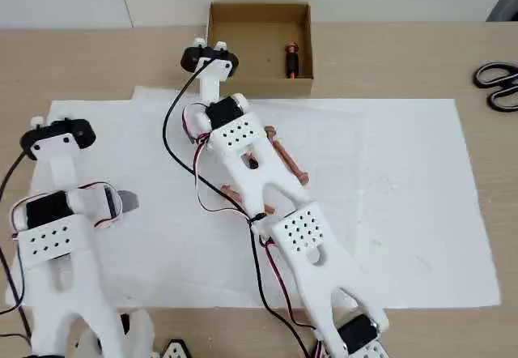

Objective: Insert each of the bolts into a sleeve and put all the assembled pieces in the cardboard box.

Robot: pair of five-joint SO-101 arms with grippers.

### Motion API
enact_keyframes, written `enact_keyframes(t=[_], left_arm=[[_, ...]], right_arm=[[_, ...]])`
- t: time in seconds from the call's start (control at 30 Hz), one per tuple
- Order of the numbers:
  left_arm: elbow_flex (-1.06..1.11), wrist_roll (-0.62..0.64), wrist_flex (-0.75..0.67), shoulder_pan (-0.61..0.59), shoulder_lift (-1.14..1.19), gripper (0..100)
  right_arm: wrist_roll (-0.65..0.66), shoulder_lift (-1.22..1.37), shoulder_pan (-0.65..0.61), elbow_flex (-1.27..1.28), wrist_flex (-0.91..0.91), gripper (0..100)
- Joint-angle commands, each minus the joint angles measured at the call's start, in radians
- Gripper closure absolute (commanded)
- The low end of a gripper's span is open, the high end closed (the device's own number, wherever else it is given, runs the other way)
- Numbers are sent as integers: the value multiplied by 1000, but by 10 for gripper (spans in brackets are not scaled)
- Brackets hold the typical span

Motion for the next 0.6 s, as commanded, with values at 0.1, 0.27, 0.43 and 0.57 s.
enact_keyframes(t=[0.1, 0.27, 0.43, 0.57], left_arm=[[-4, -9, -9, 2, -11, 720], [-4, -9, -9, 0, -11, 720], [-4, -9, -9, 0, -11, 720], [-4, -9, -9, 0, -11, 720]], right_arm=[[6, -10, 4, 11, -5, 833], [3, -10, 4, 11, 31, 834], [2, -10, 2, 6, 101, 835], [5, -16, 4, 6, 111, 924]])
